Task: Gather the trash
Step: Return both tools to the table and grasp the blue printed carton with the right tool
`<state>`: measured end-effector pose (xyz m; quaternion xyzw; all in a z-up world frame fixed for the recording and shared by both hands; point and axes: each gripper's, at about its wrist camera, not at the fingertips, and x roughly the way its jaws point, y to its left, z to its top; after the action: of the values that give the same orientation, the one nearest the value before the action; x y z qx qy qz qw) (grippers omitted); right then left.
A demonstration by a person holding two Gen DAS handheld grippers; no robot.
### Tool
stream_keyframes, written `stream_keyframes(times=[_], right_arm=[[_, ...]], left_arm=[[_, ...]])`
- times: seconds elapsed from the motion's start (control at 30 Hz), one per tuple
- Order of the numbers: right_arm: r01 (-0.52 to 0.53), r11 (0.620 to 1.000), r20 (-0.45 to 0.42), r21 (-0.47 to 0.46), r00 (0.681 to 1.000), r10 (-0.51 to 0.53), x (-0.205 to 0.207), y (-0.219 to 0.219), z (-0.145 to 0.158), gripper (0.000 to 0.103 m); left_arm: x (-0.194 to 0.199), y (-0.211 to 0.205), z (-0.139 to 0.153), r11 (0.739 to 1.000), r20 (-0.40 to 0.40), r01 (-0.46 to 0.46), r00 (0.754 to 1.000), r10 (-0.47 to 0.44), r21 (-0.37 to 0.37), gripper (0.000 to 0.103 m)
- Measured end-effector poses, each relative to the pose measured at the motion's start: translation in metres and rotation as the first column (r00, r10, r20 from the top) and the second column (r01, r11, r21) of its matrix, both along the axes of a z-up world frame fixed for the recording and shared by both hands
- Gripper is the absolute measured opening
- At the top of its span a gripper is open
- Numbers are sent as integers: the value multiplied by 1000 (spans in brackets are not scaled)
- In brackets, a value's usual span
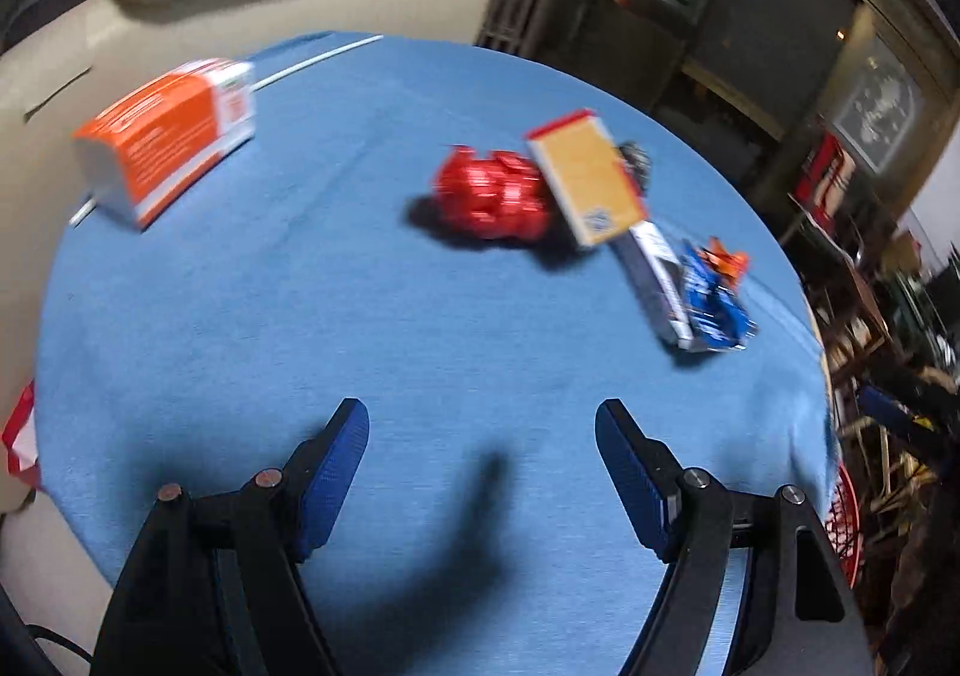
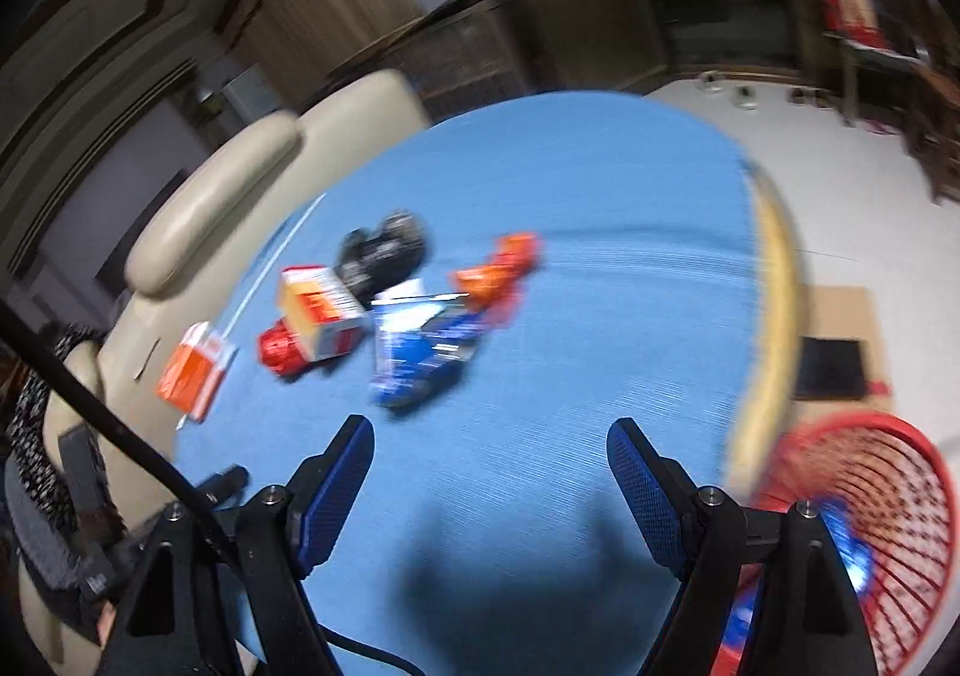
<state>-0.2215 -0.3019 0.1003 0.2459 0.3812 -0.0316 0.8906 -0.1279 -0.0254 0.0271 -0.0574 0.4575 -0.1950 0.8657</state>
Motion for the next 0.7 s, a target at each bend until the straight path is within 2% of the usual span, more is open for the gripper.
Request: stream_keyframes(times=[0.17, 0.37, 0.5, 0.53, 0.57, 0.6, 0.63, 0.7], right_arm=[[-119, 992, -39, -30, 992, 118, 65, 35, -12, 83], [-74, 997, -120, -35, 990, 70, 105, 34, -39, 83], [-62, 997, -176, -41, 983, 54, 124, 29, -60, 82], [-59, 997, -175, -42, 983, 51, 126, 28, -64, 78], [-59, 996, -166, -71, 985, 47, 126, 29, -64, 52], [-72, 994, -171, -80, 984, 58, 128, 29, -64, 45], [-78, 995, -163, -59, 984, 68, 127, 26, -62, 39], [-76, 995, -155, -71, 986, 64, 124, 23, -58, 39]], left_arm=[[9, 29, -8, 998, -19, -58, 998, 58, -18, 78], [17, 45, -12, 995, -28, -98, 995, 97, -32, 79], [24, 29, -14, 997, -36, -77, 996, 76, -29, 79], [26, 24, -14, 997, -34, -68, 997, 67, -26, 79], [27, 17, -13, 998, -28, -54, 998, 53, -21, 79], [27, 12, -11, 999, -23, -42, 999, 42, -17, 79], [29, 3, -8, 1000, -16, -26, 1000, 26, -13, 79], [31, -12, -3, 1000, -1, 1, 1000, -1, -8, 79]])
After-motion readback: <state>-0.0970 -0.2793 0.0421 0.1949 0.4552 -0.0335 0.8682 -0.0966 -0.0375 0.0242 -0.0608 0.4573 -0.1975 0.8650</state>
